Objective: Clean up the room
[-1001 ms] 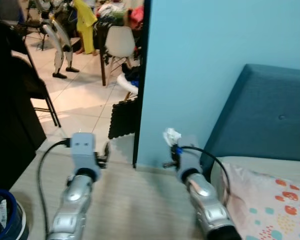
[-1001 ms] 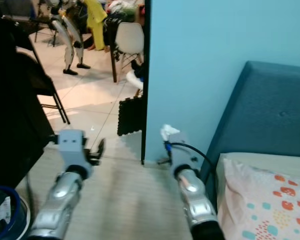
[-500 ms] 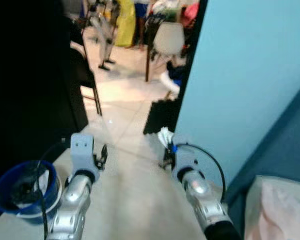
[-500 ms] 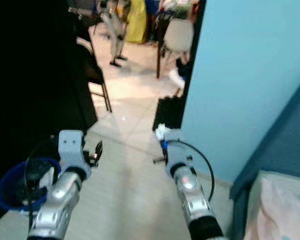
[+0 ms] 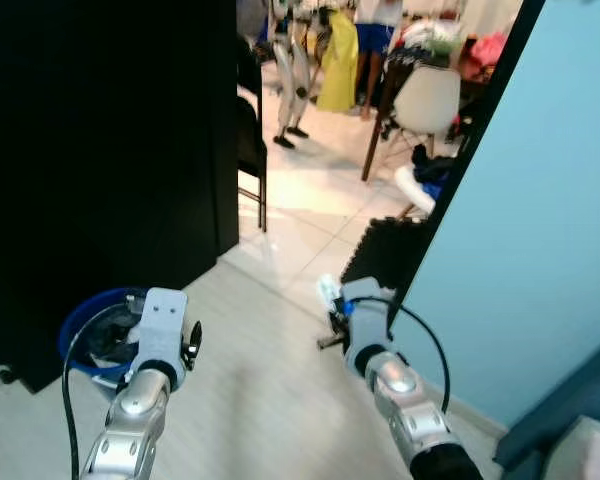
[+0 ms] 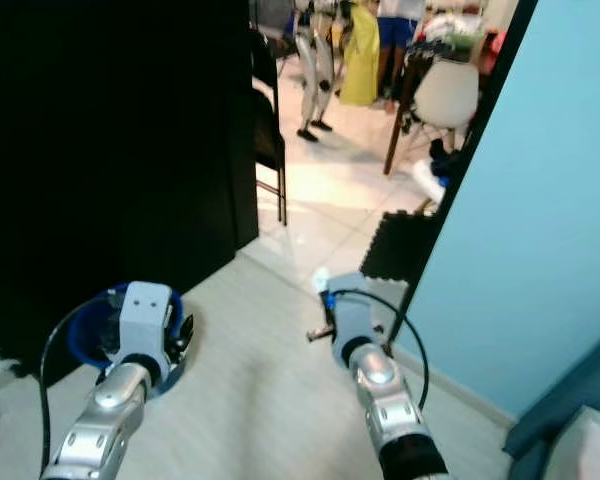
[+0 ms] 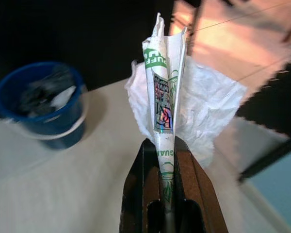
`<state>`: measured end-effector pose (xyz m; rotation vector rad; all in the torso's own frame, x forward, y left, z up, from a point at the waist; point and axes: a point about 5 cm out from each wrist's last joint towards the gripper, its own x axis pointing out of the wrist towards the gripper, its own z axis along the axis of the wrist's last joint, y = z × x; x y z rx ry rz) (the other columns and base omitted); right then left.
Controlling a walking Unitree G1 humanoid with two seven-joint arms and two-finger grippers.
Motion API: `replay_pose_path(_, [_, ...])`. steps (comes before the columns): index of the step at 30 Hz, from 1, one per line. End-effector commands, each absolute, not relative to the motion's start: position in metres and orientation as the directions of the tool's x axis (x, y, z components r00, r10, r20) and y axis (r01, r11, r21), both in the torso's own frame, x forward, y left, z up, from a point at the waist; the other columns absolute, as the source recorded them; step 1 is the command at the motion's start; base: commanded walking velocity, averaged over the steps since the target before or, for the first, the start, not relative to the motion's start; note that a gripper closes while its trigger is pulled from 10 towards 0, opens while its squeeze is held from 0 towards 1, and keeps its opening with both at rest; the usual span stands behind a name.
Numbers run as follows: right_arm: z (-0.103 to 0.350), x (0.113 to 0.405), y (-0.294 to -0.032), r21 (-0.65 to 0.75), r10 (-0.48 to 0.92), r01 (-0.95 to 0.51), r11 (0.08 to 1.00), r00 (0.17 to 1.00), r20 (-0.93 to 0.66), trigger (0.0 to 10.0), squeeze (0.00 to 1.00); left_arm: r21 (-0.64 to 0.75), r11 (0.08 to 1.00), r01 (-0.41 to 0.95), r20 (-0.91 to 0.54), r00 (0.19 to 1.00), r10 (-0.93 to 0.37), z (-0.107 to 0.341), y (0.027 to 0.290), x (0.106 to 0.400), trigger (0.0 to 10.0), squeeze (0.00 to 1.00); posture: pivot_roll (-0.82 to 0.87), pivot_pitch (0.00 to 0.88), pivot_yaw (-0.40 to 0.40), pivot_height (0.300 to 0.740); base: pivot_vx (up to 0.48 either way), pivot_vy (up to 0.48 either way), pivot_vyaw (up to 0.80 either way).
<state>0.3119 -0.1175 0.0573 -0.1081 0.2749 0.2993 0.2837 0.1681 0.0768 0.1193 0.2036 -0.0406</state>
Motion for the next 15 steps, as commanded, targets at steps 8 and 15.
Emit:
replay_pose_path(8, [0.0481,0.3072,-0.1197,-0.046,0.296,-0.328,0.943,0.897,-0.328,10.0,0.0,0.12,0.989,0.082,-0.216,0.975,-0.055,0.0747,0.159,0.2824,10.0,0.0,0.05,0.007,-0.086,0.74,0.0,0.0,0.8])
replay_pose_path(15, [0.0469,0.3064,-0.1186,-0.035,0.307,-0.336,0.941,0.893,-0.329,10.0,0.0,0.084,0.994,0.07,-0.198,0.979,-0.052,0.0762,0.1572,0.2838,10.0,0.0,0.05,0.011,-0.091,0.74,0.0,0.0,0.8])
